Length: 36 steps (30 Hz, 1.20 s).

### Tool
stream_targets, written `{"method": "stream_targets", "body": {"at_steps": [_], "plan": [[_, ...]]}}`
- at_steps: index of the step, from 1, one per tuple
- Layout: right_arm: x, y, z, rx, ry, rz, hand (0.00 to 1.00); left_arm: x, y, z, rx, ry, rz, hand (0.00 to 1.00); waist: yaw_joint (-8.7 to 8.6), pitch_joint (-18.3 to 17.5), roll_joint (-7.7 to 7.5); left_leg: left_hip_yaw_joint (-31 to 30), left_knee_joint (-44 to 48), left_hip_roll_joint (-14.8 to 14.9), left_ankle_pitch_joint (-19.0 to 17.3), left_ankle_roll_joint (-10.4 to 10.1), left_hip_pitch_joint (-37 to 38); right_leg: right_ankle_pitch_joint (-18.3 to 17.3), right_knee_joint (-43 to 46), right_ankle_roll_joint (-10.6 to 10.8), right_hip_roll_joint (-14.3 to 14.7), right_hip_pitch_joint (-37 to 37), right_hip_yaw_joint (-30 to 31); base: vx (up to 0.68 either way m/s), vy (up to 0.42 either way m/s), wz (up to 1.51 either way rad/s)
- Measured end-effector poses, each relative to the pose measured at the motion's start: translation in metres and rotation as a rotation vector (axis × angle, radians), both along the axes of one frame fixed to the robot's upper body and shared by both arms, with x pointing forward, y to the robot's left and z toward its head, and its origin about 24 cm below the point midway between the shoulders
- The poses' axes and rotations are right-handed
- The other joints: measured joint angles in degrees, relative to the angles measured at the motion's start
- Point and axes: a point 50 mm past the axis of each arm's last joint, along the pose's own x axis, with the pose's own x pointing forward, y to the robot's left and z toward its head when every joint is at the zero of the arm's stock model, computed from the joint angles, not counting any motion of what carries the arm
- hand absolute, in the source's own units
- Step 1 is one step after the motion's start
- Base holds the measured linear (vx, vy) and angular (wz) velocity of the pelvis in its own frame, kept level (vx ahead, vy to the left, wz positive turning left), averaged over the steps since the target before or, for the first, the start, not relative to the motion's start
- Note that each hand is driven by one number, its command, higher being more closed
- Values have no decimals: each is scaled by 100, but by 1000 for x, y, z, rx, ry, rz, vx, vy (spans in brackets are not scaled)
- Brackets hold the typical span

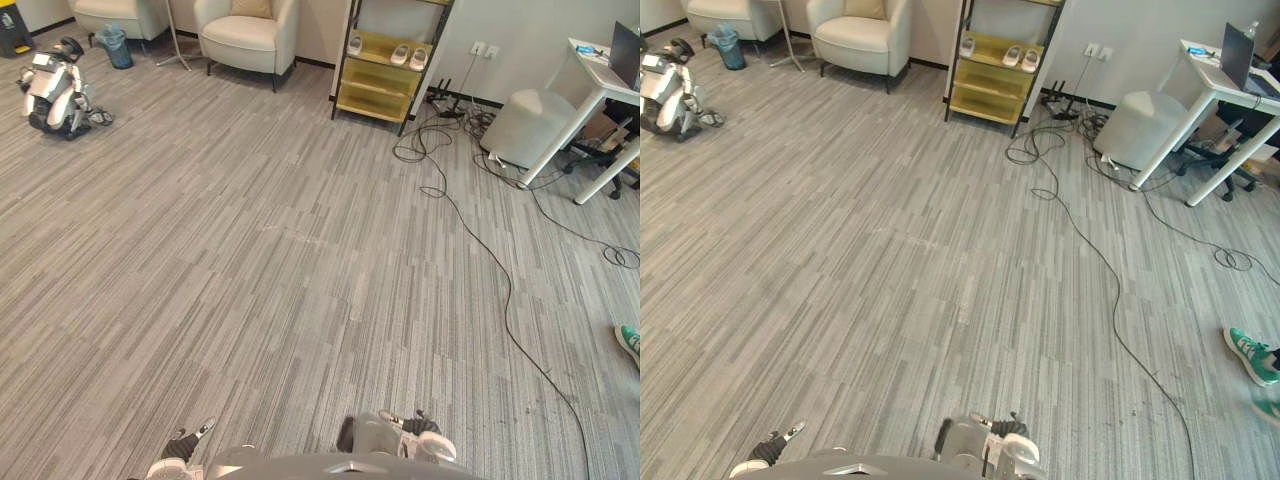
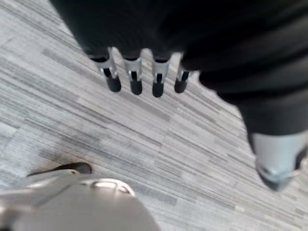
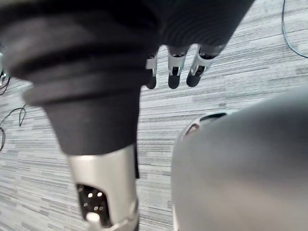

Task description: Pick up cushions and gather them together orderly.

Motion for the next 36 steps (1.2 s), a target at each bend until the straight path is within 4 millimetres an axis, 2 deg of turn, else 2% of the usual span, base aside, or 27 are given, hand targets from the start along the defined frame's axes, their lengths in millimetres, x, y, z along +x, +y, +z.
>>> {"method": "stream_targets", "body": {"at_steps": [1, 2, 3, 5, 7, 8, 9, 10, 11, 13, 14, 17, 20, 22, 23, 24, 25, 26, 27, 28, 29, 30, 31, 32, 34, 35, 36], "plan": [[1, -4, 1, -7, -6, -15, 0, 1, -2, 0, -4, -3, -1, 0, -46, 66, 39, -126, -138, 40, -5, -11, 204, 513, -1007, 50, 98, -11, 79, 430, -117, 57], [0, -6, 1, -10, -2, -15, 0, 1, -2, 0, -5, -5, -2, 0, -70, 83, 39, -226, -202, 45, -12, -50, 285, 753, -1431, 75, 118, 22, 133, 567, -222, 86], [-6, -9, 0, -16, 15, -19, 0, 1, -2, 0, -3, -4, -2, 0, -125, 92, 28, -470, -268, 45, -115, -289, 473, 1005, -1817, 123, 105, 45, 343, 493, -226, 79], [-12, -16, -1, -31, 37, -26, 0, 0, -7, -1, -16, -1, 2, 0, -165, 119, 67, -829, -201, 189, -266, -397, 734, 1504, -1261, -59, 123, -13, 496, 519, -258, 76], [-15, -23, 0, -43, 37, -44, 0, -1, -13, -2, -33, -1, 7, 0, -168, 124, 261, -1033, 304, 421, -261, -405, 633, 1441, -711, -139, 161, -45, 362, 588, -314, 43], [-17, -31, 1, -56, 38, -72, 0, -2, -20, -4, -55, -2, 27, 0, -149, 93, 515, -1207, 1452, 783, -55, -692, 217, 1024, -537, -261, 363, 117, 182, 558, -284, 16], [-17, -32, 2, -59, 36, -72, 0, -2, -20, -3, -57, -4, 29, 0, -159, 103, 564, -1281, 2027, 894, 176, -778, -18, 912, -531, -286, 448, 231, 135, 670, -310, -1], [-17, -32, 2, -65, 36, -67, 0, -2, -21, -4, -62, -4, 35, 0, -153, 107, 630, -1324, 3000, 1085, 822, -826, -406, 736, -589, -347, 617, 473, 125, 437, -181, -12], [-18, -32, 2, -70, 37, -59, 0, -3, -21, -4, -61, -5, 42, 0, -140, 109, 675, -1272, 3894, 1332, 1151, -902, -767, 631, -742, -447, 794, 779, 152, 678, -254, -18], [-20, -29, 1, -72, 49, -33, 0, -1, -18, -3, -60, -16, 48, 0, -86, 152, 635, -931, 5087, 1646, 878, -851, -1341, 448, -1165, -594, 1025, 1503, 221, 572, -164, -21], [-20, -27, 0, -70, 51, -27, 0, 0, -16, -2, -55, -19, 48, 0, -73, 187, 573, -855, 5227, 1636, 781, -840, -1528, 417, -1320, -594, 1053, 1733, 264, 527, -131, -26], [-21, -23, -2, -56, 66, -22, 0, 4, -16, 0, -50, -39, 31, 0, 128, 185, 524, -546, 4844, 1340, 314, -716, -2460, 441, -2023, -499, 1079, 2559, 509, 457, -60, -34], [-16, -16, -4, -33, 71, -17, 0, -2, -17, -1, -49, -23, 16, 0, 232, 211, 476, -495, 2510, 806, 319, -768, -2923, 447, -2546, -337, 951, 3140, 740, 450, 76, -41], [-21, -12, -6, -20, 89, -19, 0, -7, -18, -2, -50, -11, 20, 0, 370, 225, 454, -569, -45, 431, 1340, -843, -2960, 215, -2898, -138, 723, 3596, 970, 486, 182, -42], [-21, -12, -6, -20, 90, -18, 0, -8, -18, -2, -52, -10, 20, 0, 382, 226, 455, -585, -148, 432, 1442, -859, -2970, 172, -2922, -84, 705, 3650, 996, 613, 276, -47], [-23, -10, -7, -22, 97, -1, 0, -14, -18, -4, -51, 10, 24, 0, 432, 219, 379, -546, -15, 388, 2054, -784, -2983, -25, -2935, 8, 600, 3830, 1104, 530, 247, -33], [-23, -4, -8, -6, 99, 3, 0, -15, -12, -3, -38, 13, 23, 0, 447, 170, 262, -499, 134, 248, 2232, -585, -2985, -185, -2838, -29, 430, 3871, 1148, 642, 281, -28], [-25, 1, -10, 5, 103, 4, 0, -15, -9, -3, -30, 14, 22, 0, 438, 160, 155, -507, 314, 173, 2168, -491, -3053, -219, -2711, -62, 344, 3842, 1155, 545, 226, -11], [-24, 4, -10, 14, 100, 9, 0, -16, -6, -3, -25, 16, 24, 0, 435, 97, 61, -509, 778, 103, 1926, -173, -3218, -224, -2243, -71, 216, 3674, 1181, 654, 265, -3], [-28, 5, -11, 18, 111, 5, 0, -18, -3, -3, -21, 25, 23, 0, 445, 46, -33, -455, 1061, 14, 1552, -110, -3186, -288, -1389, 44, 71, 3393, 1263, 559, 231, -3], [-30, 5, -12, 20, 118, 4, 0, -20, -1, -3, -19, 35, 20, 0, 446, 17, -87, -400, 1108, -56, 1405, -83, -3080, -285, -636, 234, -45, 3118, 1337, 551, 236, -2], [-29, 6, -12, 26, 109, -5, 0, -22, 3, -3, -13, 49, 9, 0, 399, 21, -185, -339, 1082, -213, 1161, -35, -2730, 27, 1143, 676, -281, 2471, 1527, 329, 144, -2], [-29, 6, -12, 26, 109, -5, 0, -22, 3, -3, -13, 49, 9, 0, 399, 21, -185, -339, 1082, -213, 1161, -35, -2730, 27, 1143, 676, -281, 2471, 1527, 516, 213, 5], [-25, 5, -10, 21, 90, -3, 0, -23, 3, -3, -8, 61, -16, 0, 307, 22, -200, -339, 1029, -308, 986, -17, -2311, 310, 2531, 751, -450, 2030, 1397, 488, 182, 7], [-25, 4, -10, 18, 84, -1, 0, -22, 5, -3, -3, 64, -29, 0, 278, 10, -173, -345, 622, -455, 914, 26, -1637, 245, 3444, 394, -844, 1654, 733, 525, 176, 3], [-23, 4, -9, 17, 75, 0, 0, -18, 5, -2, -1, 53, -31, 0, 280, 2, -179, -358, 307, -487, 910, 29, -1216, 95, 3502, 227, -930, 1444, 339, 401, 99, -1], [-22, 4, -9, 16, 72, 0, 0, -15, 5, -2, 1, 44, -34, 0, 274, -3, -184, -365, 78, -487, 916, 28, -960, -113, 3206, 212, -921, 1326, 23, 435, 76, 0]]}}
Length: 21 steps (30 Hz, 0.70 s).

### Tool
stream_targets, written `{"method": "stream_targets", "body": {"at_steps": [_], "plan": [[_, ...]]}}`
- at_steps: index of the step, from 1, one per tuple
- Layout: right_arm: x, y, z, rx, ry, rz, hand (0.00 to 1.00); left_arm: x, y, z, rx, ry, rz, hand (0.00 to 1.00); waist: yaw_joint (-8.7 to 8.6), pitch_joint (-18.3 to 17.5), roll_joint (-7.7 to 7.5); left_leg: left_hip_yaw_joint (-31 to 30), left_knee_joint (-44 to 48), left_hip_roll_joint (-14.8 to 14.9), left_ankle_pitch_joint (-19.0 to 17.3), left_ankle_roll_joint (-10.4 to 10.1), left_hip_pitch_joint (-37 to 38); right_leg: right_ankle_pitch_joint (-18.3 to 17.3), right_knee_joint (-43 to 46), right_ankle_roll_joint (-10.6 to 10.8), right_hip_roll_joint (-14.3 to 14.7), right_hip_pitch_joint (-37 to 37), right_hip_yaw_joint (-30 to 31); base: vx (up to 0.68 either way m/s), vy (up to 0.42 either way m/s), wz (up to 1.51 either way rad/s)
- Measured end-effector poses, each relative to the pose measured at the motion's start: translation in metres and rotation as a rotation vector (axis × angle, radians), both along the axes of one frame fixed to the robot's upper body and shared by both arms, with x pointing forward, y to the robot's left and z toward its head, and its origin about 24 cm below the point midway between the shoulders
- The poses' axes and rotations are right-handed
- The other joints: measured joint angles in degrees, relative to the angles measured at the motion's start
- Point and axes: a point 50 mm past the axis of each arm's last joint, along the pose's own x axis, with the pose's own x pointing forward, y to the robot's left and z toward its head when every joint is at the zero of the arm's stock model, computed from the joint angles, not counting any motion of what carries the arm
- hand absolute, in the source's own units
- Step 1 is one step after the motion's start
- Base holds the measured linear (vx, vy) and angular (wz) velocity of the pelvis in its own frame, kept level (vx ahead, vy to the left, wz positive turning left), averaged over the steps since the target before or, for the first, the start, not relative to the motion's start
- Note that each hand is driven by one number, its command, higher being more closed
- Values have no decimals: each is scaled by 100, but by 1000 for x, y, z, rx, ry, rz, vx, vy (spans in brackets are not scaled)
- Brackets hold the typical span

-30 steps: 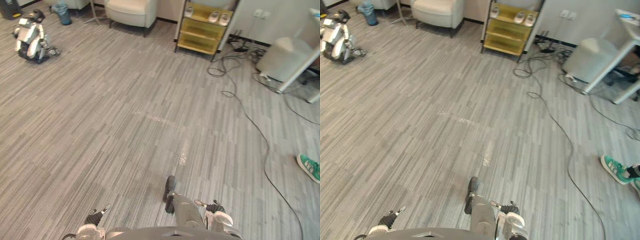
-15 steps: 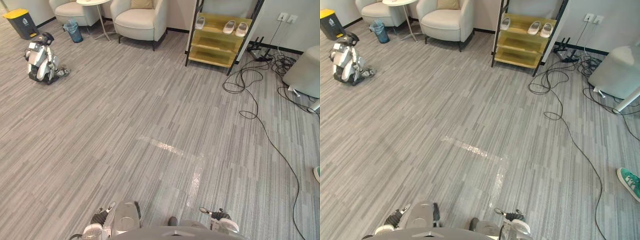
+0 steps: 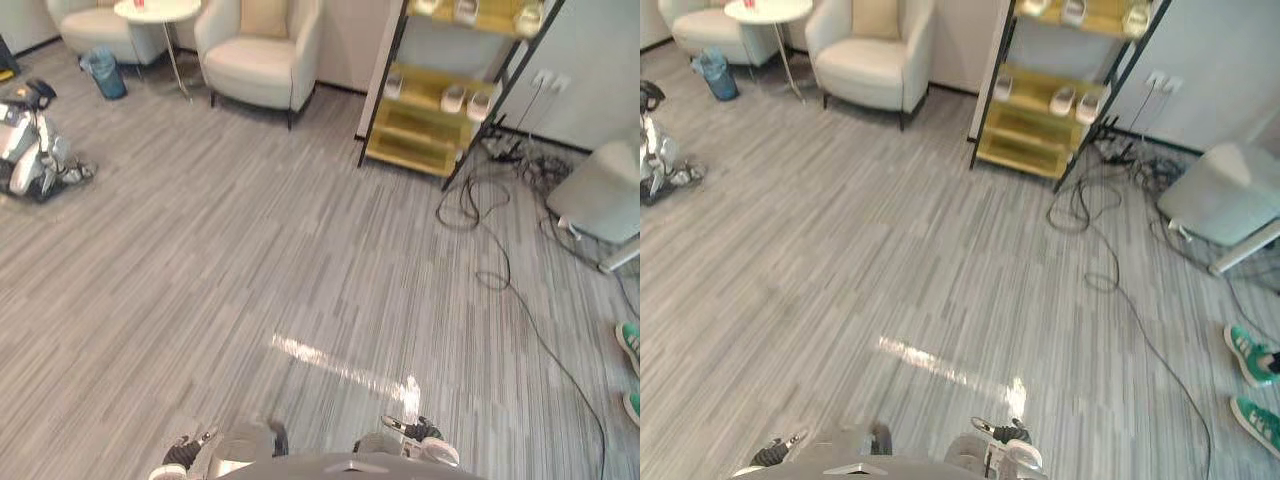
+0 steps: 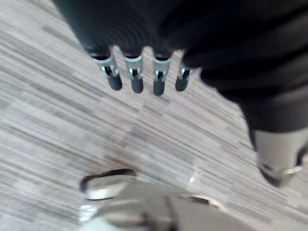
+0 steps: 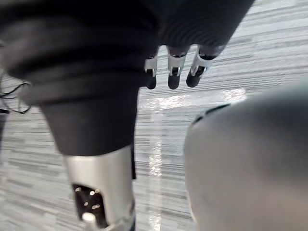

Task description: Pick up cushions and gather them together orderly.

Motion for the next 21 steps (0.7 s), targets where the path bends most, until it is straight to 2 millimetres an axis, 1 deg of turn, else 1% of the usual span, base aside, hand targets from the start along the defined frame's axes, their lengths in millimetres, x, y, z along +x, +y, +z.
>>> {"method": "stream_targets", "body": {"at_steps": [1, 2, 4, 5, 6, 7, 8, 9, 10, 11, 12, 13, 14, 15, 16, 18, 19, 20, 21], "plan": [[1, -1, 0, -1, -4, -10, 0, 2, 0, 1, 1, -7, -1, 0, -21, -2, -4, -4, -155, 3, -3, -5, 274, -207, -585, 4, 33, -150, -308, 403, 27, 6], [3, -3, 1, 0, -10, -25, 0, 2, 0, 1, 0, -8, -1, 0, -80, 3, 13, -15, -300, 22, -29, -48, 474, -284, -1337, -14, 131, -311, -477, 360, -9, 7], [8, -3, 3, -1, -22, -21, 0, 3, -1, 0, -2, -9, -1, 0, -145, 33, 54, -36, -392, 97, -78, -129, 617, -236, -2248, -76, 352, -476, -495, 313, -43, 6], [11, -3, 3, -1, -28, -19, 0, 4, -2, 0, -4, -12, -2, 0, -155, 59, 89, -47, -417, 167, -117, -189, 681, -115, -2793, -112, 512, -546, -472, 375, -86, 5], [14, -3, 4, -2, -34, -18, 0, 6, -4, 0, -8, -15, -4, 0, -156, 111, 134, -75, -419, 295, -202, -323, 805, 262, -3705, -137, 760, -557, -411, 430, -131, 9], [13, -3, 4, -1, -33, -17, 0, 6, -4, 0, -7, -14, -9, 0, -154, 114, 135, -110, -421, 357, -277, -439, 896, 640, -4290, -120, 898, -525, -322, 353, -135, 12], [13, -3, 4, -1, -32, -18, 0, 6, -4, 0, -6, -13, -13, 0, -154, 120, 125, -131, -421, 369, -317, -496, 948, 802, -4487, -123, 933, -512, -247, 346, -185, 22], [11, -3, 3, -1, -25, -19, 0, 5, -2, 0, -3, -11, -13, 0, -155, 120, 85, -192, -420, 359, -472, -609, 1069, 1190, -4786, -126, 940, -475, -84, 448, -300, 30], [9, -5, 3, -6, -22, -21, 0, 4, -3, 0, -5, -7, -14, 0, -170, 109, 83, -322, -403, 362, -725, -647, 1239, 1724, -4721, -373, 934, -448, 6, 374, -265, 30], [11, -9, 4, -15, -27, -21, 0, 4, -7, -1, -12, -4, -14, 0, -167, 77, 112, -345, -376, 459, -815, -707, 1314, 1692, -4542, -545, 1015, -458, -10, 446, -350, 19], [11, -15, 6, -31, -28, -20, 0, 1, -14, -3, -30, 4, -15, 0, -187, 17, 340, -370, -251, 695, -894, -841, 1287, 1476, -4481, -541, 1182, -442, -118, 272, -226, 11], [11, -17, 6, -38, -27, -20, 0, 1, -16, -3, -35, 4, -17, 0, -202, -9, 450, -423, 55, 843, -956, -934, 1172, 1378, -4546, -565, 1316, -396, -190, 353, -287, 9], [10, -17, 6, -38, -24, -21, 0, 2, -20, -4, -45, 2, -18, 0, -199, -7, 494, -472, 459, 958, -969, -954, 972, 1341, -4670, -614, 1415, -308, -228, 275, -232, 10], [8, -19, 6, -40, -20, -30, 0, 3, -21, -4, -45, 0, -22, 0, -212, 23, 571, -526, 1476, 1198, -945, -1037, 487, 1361, -5022, -623, 1614, -56, -296, 398, -311, 3], [6, -22, 5, -47, -11, -31, 0, 5, -24, -4, -50, -3, -27, 0, -193, 31, 626, -496, 2297, 1432, -931, -1096, 167, 1364, -5341, -627, 1817, 274, -308, 376, -277, 1], [2, -23, 4, -51, 3, -32, 0, 6, -25, -4, -48, -5, -42, 0, -180, 33, 634, -441, 2603, 1549, -955, -1069, 0, 1351, -5592, -658, 1937, 609, -318, 317, -155, -3], [-3, -25, 4, -55, 14, -35, 0, 7, -26, -3, -47, -5, -59, 0, -170, 43, 588, -423, 2451, 1532, -974, -1047, -120, 1327, -5731, -666, 1954, 806, -311, 259, -84, -3], [-4, -26, 4, -57, 17, -37, 0, 7, -26, -3, -46, -7, -61, 0, -166, 39, 603, -423, 2268, 1504, -975, -1045, -204, 1330, -5799, -674, 1948, 890, -284, 228, -26, -12], [-6, -27, 3, -61, 20, -42, 0, 9, -27, -3, -48, -11, -62, 0, -144, 27, 617, -456, 1820, 1439, -974, -1044, -354, 1336, -5872, -673, 1894, 967, -257, 164, 17, -12]]}}
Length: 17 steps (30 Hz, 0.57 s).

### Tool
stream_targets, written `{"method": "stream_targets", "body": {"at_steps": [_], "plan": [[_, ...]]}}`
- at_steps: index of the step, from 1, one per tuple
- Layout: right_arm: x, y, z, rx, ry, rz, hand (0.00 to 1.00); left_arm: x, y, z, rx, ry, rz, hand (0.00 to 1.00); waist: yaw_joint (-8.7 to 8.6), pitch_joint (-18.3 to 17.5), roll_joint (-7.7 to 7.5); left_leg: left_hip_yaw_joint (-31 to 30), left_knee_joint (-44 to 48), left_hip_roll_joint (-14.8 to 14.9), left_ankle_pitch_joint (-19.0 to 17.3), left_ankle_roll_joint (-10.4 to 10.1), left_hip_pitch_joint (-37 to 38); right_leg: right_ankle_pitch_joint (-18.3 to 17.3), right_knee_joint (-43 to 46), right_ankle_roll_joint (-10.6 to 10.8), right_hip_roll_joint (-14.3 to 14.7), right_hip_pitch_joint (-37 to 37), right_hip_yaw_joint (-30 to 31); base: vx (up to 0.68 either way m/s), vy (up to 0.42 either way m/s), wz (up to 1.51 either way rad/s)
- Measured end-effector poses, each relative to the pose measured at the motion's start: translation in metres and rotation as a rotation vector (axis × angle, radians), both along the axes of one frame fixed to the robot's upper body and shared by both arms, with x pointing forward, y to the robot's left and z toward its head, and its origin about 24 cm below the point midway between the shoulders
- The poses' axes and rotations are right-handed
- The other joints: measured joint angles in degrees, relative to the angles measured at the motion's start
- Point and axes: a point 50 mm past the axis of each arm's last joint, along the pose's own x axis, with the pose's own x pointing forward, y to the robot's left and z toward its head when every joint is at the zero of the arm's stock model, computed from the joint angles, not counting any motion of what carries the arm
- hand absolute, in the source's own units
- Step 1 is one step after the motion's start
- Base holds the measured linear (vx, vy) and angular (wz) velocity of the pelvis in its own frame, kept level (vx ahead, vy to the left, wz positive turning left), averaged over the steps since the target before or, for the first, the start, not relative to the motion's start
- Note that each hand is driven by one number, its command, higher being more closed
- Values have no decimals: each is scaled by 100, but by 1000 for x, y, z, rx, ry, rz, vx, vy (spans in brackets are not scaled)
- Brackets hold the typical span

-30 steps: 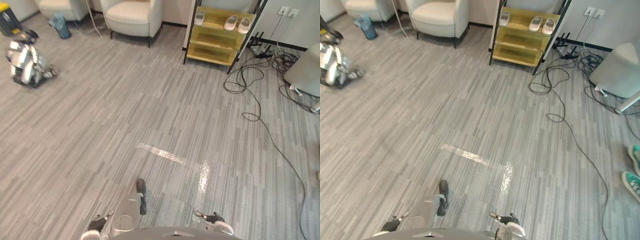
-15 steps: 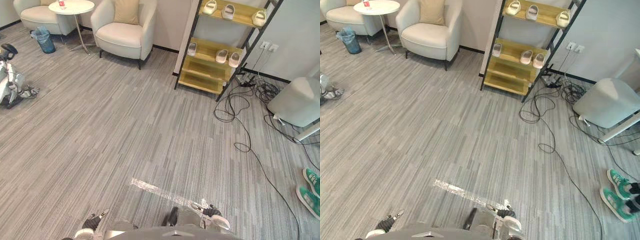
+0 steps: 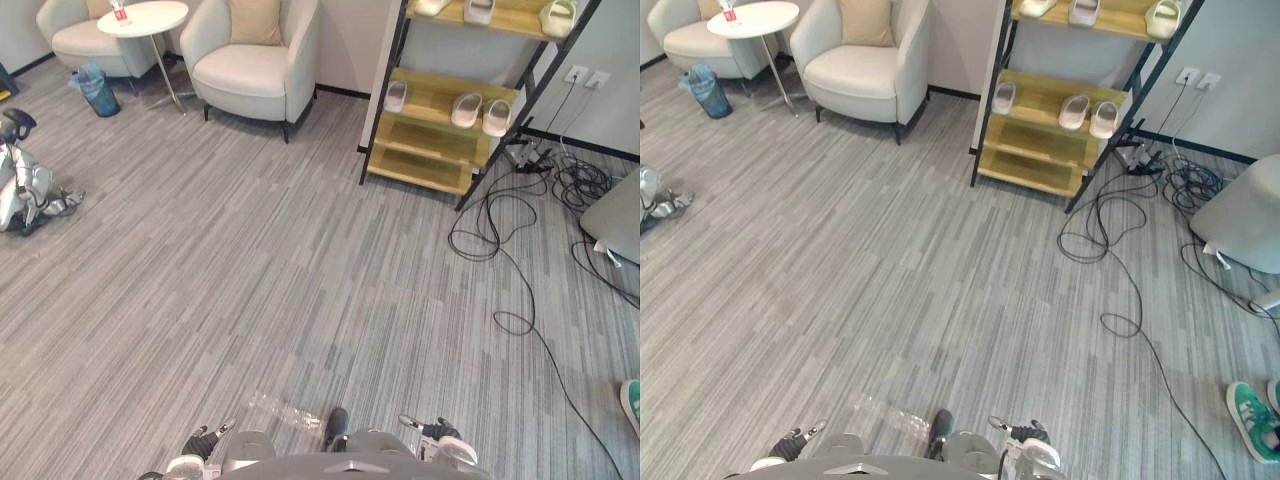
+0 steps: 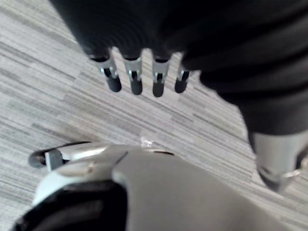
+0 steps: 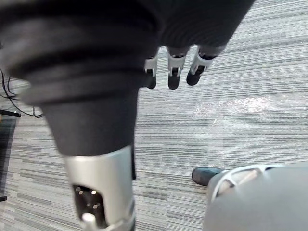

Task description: Pick up cushions and gather them together orderly.

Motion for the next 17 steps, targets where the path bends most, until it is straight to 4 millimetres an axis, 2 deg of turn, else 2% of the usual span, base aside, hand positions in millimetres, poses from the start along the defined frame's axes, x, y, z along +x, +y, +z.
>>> {"method": "stream_targets", "body": {"at_steps": [1, 2, 4, 5, 8, 9, 11, 14, 17], "plan": [[0, 0, 0, -1, 0, 0, 0, 0, 0, 0, -1, -1, -1, 0, 1, -3, 3, -11, -156, -17, 5, -3, -46, 2, -12, 9, -22, 12, 9, 178, 68, -18], [0, 0, 0, -2, 1, -1, 0, 2, 0, 0, 0, -4, -1, 0, 15, 3, -5, -120, -762, -131, 59, 7, -158, -1, -14, 67, -130, 51, 80, 162, 124, -22], [-3, 0, 0, -4, 4, -4, 0, 6, -1, 1, 0, -16, -1, 0, 63, 9, -18, -235, -1341, -307, 596, 36, -174, -31, 19, 235, -302, 173, 228, 179, 179, -28], [-3, 0, 0, -5, 0, -4, 0, 5, -1, 1, -4, -12, 6, 0, 66, -17, 12, -202, -1529, -379, 1064, 125, -32, -60, 41, 364, -337, 227, 345, 169, 200, -23], [0, 9, 0, 16, -17, -5, 0, 6, 5, 2, 9, -18, 24, 0, 80, -56, -112, -20, -1504, -525, 1017, 206, 72, 0, -40, 496, -477, 249, 509, 174, 222, -24], [0, 19, -3, 42, -12, -4, 0, 6, 9, 2, 16, -19, 34, 0, 109, -76, -215, 82, -1509, -600, 962, 298, 126, 42, -117, 557, -515, 280, 627, 74, 118, -30], [-2, 21, -3, 45, -6, -3, 0, 5, 12, 3, 22, -17, 35, 0, 116, -106, -292, 165, -1537, -700, 934, 342, 225, 82, -214, 621, -597, 363, 720, 76, 150, -27], [-5, 22, -4, 53, 2, -18, 0, 5, 12, 3, 25, -15, 29, 0, 134, -119, -300, 189, -1683, -825, 923, 366, 383, 106, -274, 658, -695, 442, 790, 27, 117, -13], [-7, 22, -5, 51, 11, -16, 0, 4, 12, 2, 25, -12, 29, 0, 150, -160, -315, 202, -1909, -926, 992, 485, 501, 152, -335, 727, -760, 441, 842, -24, 54, -3]]}}
